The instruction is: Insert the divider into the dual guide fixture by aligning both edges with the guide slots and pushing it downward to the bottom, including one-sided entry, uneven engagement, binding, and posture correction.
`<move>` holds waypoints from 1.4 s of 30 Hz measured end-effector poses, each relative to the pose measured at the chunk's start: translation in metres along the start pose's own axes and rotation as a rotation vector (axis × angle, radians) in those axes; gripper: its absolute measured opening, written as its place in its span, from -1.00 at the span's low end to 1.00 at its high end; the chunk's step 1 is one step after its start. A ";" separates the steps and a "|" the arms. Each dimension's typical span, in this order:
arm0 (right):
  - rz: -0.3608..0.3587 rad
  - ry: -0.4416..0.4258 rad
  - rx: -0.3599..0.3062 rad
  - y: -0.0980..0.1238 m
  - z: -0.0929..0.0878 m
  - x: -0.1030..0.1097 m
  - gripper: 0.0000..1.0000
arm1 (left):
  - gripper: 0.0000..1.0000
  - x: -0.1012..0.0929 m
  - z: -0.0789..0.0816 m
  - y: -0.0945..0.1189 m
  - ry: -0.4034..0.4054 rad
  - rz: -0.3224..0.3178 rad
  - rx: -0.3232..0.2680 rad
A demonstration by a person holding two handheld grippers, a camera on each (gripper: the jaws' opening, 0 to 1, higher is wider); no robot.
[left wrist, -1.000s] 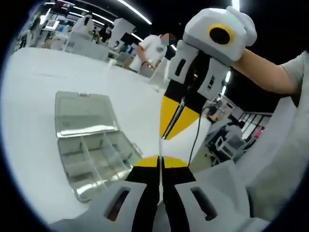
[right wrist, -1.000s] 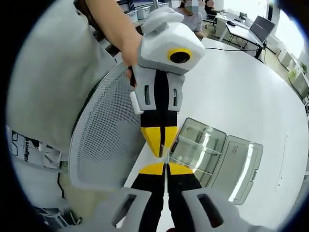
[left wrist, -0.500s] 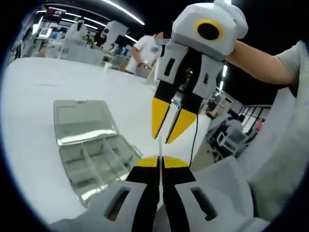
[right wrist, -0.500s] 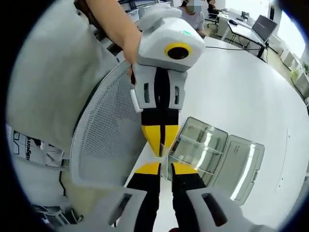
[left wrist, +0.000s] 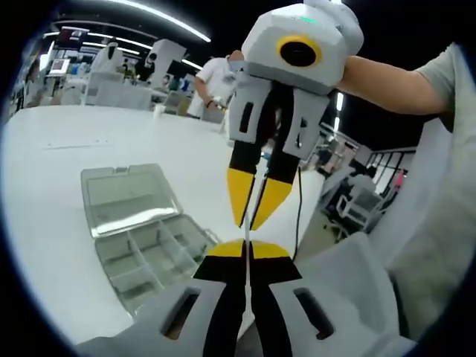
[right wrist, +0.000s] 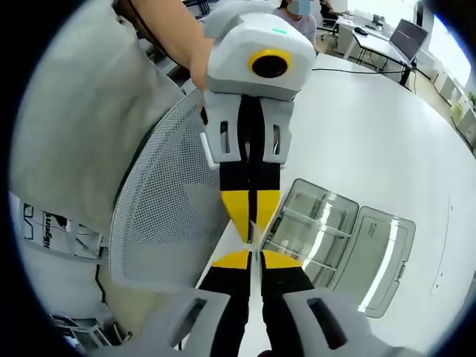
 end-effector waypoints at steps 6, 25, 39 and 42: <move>0.011 -0.007 -0.007 -0.002 0.000 0.002 -1.00 | -1.00 -0.001 -0.002 0.000 -0.011 -0.006 -0.001; 0.024 -0.079 -0.040 -0.002 -0.002 0.003 -1.00 | -1.00 -0.001 -0.003 0.001 -0.026 -0.013 -0.006; 0.004 -0.077 -0.036 0.000 -0.001 0.003 -1.00 | -1.00 0.002 -0.002 0.002 -0.027 -0.014 -0.021; 0.004 -0.080 -0.031 0.000 -0.001 0.004 -1.00 | -1.00 0.002 -0.002 0.001 -0.026 -0.016 -0.020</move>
Point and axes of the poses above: the point that each gripper's makers call its tool centre point, and the gripper's own axes: y roughly backward along the fingers, x roughly to its left, z roughly out of its top, the point moved 10 cm from there along y, roughly backward along the fingers, and after that the axes turned 5 degrees about -z, right-handed, at the moved point
